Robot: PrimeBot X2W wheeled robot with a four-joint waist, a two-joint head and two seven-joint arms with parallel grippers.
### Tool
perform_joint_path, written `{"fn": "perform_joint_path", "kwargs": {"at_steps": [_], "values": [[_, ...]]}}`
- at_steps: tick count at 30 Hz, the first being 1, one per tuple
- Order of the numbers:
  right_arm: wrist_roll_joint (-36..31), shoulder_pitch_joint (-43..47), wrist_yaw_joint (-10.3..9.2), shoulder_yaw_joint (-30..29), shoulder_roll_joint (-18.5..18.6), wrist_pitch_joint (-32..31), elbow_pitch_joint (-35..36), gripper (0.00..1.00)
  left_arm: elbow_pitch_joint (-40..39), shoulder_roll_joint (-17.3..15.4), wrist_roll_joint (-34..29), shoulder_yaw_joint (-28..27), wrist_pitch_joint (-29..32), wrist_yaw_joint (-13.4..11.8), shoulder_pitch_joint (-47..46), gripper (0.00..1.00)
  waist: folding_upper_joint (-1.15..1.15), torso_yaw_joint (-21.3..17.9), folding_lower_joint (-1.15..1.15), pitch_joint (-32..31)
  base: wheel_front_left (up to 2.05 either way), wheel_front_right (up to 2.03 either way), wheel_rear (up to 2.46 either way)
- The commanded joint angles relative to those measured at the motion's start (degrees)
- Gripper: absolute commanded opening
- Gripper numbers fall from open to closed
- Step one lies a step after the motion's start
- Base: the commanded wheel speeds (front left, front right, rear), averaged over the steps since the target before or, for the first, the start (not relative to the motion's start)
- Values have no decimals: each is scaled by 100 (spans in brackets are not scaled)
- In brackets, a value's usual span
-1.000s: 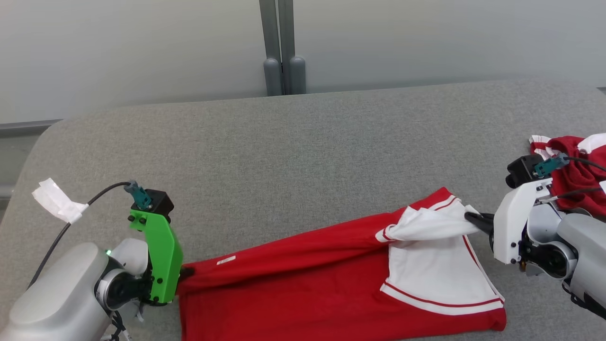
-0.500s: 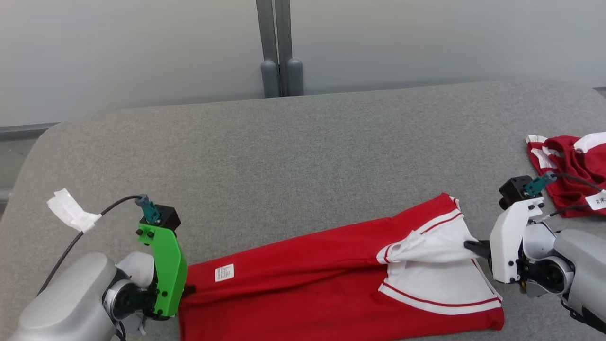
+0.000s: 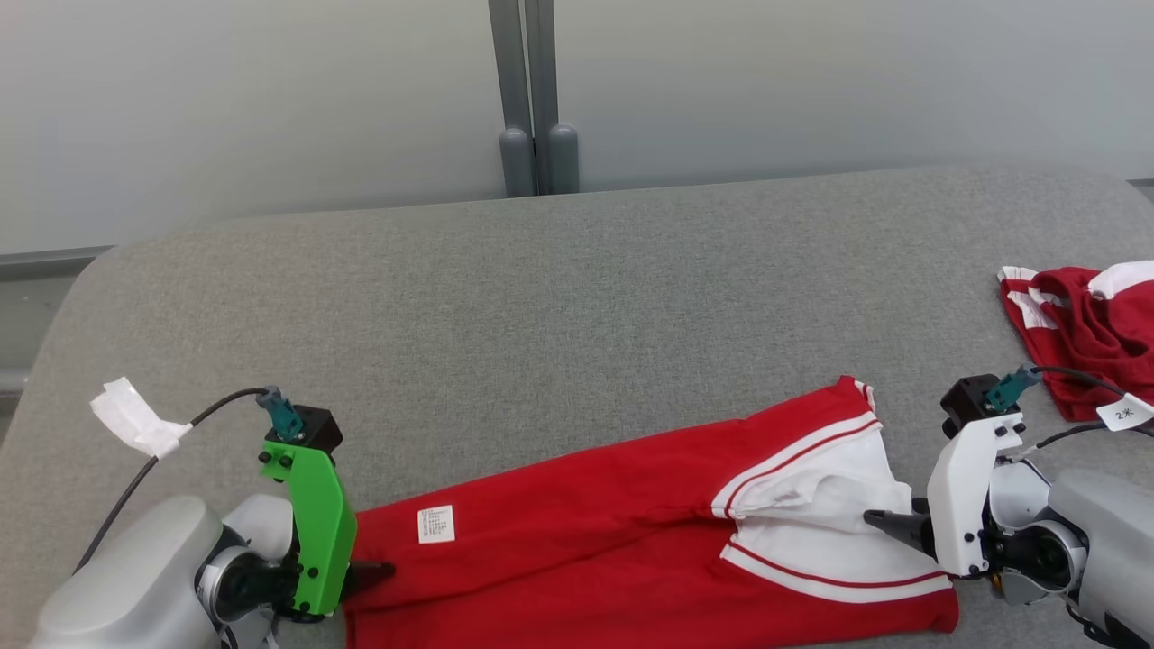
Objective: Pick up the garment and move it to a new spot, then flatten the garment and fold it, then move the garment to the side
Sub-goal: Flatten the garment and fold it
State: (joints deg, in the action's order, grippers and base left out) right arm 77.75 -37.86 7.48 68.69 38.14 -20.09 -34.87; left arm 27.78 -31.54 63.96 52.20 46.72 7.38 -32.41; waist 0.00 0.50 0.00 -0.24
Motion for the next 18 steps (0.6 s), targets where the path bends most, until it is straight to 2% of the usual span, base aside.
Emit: {"fn": "perform_joint_path", "kwargs": {"at_steps": [1, 5, 10, 13, 18], "values": [[49, 89, 3, 15, 33, -12, 22, 100, -38, -64, 28, -27, -79, 16, 5, 100, 0, 11, 0, -27, 0, 0, 0], [118, 193, 3, 46, 104, -87, 141, 100, -168, -177, 68, -141, -366, 16, 3, 100, 0, 21, 0, -85, 0, 0, 0], [205, 326, 3, -56, 239, 122, 392, 100, -394, -329, -136, -393, -1192, -13, 119, 100, 0, 41, 0, -157, 0, 0, 0], [296, 468, 3, -290, 363, 630, 655, 100, -626, -412, -324, -567, -1878, -104, 235, 100, 0, 67, 0, -200, 0, 0, 0], [368, 766, 3, -774, 587, 1770, 1113, 100, -1097, -552, -684, -921, -3085, -517, 542, 100, 0, 113, 0, -243, 0, 0, 0]]}}
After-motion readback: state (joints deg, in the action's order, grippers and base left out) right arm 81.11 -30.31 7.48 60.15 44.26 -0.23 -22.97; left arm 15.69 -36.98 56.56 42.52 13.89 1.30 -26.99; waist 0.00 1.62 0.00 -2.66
